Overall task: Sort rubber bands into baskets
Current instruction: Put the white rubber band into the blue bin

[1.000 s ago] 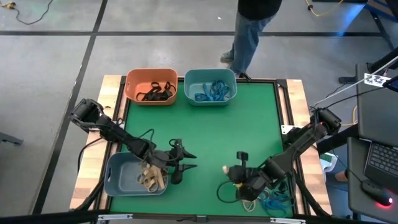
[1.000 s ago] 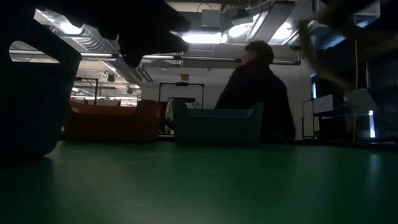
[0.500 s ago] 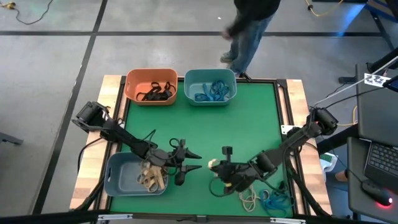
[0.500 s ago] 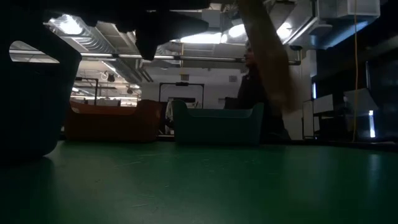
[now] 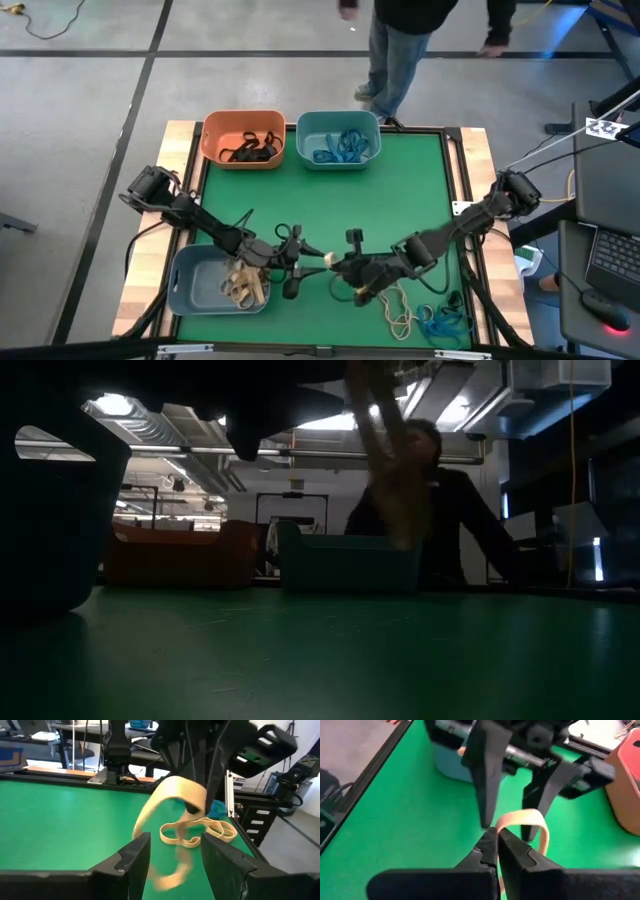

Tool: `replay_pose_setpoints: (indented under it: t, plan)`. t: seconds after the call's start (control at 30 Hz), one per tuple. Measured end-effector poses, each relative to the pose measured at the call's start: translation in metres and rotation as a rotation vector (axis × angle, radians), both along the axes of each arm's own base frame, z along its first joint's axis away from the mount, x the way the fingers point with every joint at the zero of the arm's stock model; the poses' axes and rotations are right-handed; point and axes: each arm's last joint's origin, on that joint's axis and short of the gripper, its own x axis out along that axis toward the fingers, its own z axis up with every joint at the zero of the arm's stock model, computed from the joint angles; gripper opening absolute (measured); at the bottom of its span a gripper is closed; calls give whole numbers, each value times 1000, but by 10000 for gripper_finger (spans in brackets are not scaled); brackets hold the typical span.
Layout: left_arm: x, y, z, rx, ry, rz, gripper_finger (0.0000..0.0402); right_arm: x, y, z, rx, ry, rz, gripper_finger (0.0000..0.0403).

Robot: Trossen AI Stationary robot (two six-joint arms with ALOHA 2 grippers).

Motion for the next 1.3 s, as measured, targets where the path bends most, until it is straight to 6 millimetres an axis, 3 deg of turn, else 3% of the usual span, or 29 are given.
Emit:
replay_pose_setpoints:
  t: [0.33,0.53,0.83,1.3]
  plan:
    - [0,3,-1,19,25,8,170,2,-3,-1,-12,22,61,9]
    - [-10,0,13,11,65,-10,170,-3,-5,-6,-48,68,-6,9]
    - [-12,6,15,56,79,98,170,0,-3,-2,-20,37,34,9]
    - [-9,3,24,29,1,-53,170,13,-15,7,-47,-71,34,9]
